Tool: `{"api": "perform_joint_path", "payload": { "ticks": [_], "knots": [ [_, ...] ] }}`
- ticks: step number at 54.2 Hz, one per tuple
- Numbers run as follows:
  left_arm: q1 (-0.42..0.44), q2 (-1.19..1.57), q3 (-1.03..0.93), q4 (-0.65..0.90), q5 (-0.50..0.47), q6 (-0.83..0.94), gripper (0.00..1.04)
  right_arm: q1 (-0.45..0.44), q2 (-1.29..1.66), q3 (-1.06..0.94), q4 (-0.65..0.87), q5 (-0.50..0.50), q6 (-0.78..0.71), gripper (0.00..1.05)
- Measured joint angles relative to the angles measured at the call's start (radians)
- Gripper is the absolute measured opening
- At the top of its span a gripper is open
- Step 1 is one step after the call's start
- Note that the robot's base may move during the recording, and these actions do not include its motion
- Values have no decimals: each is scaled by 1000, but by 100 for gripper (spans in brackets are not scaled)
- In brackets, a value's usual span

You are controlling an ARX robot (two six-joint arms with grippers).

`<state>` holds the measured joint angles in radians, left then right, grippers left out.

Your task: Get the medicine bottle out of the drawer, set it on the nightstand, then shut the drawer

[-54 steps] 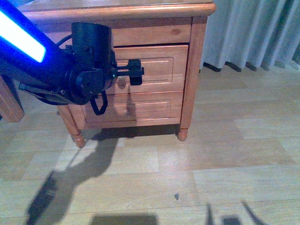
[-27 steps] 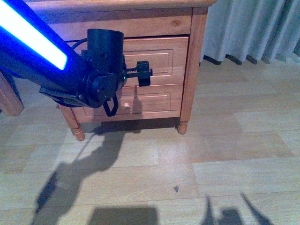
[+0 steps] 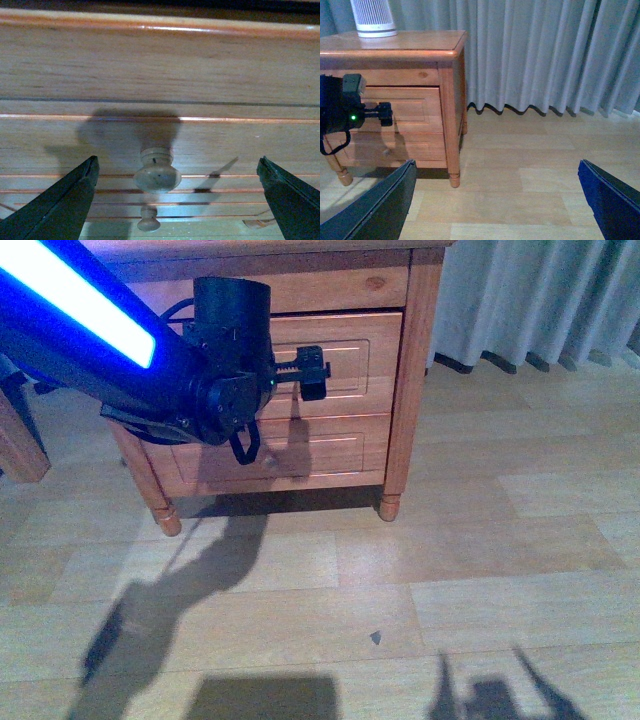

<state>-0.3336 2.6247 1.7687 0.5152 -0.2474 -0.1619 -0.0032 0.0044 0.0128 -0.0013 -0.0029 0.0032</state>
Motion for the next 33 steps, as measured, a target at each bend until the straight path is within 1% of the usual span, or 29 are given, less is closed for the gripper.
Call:
{"api": "perform_joint_path", "payload": {
  "ticks": [6, 8, 12, 15, 20, 25, 27, 31, 33],
  "knots": [
    [0, 0, 2, 0, -5, 0, 98, 0, 0, 0, 0, 0, 0, 98],
    [0, 0, 2, 0, -8, 0, 95, 0, 0, 0, 0, 0, 0, 98],
    [0, 0, 2, 0, -11, 0, 83, 0, 0, 0, 0, 0, 0, 98],
    [0, 0, 2, 0, -13, -1, 76, 0, 0, 0, 0, 0, 0, 98],
    [0, 4, 2, 0, -15, -4, 58, 0, 0, 0, 0, 0, 0, 98],
    [0, 12, 2, 0, -19, -7, 45, 0, 0, 0, 0, 0, 0, 98],
    [0, 16, 2, 0, -25, -8, 38, 0, 0, 0, 0, 0, 0, 98],
    [2, 22, 2, 1, -27, -10, 29, 0, 0, 0, 0, 0, 0, 98],
    [2, 22, 2, 2, -29, -10, 26, 0, 0, 0, 0, 0, 0, 98]
  ]
}}
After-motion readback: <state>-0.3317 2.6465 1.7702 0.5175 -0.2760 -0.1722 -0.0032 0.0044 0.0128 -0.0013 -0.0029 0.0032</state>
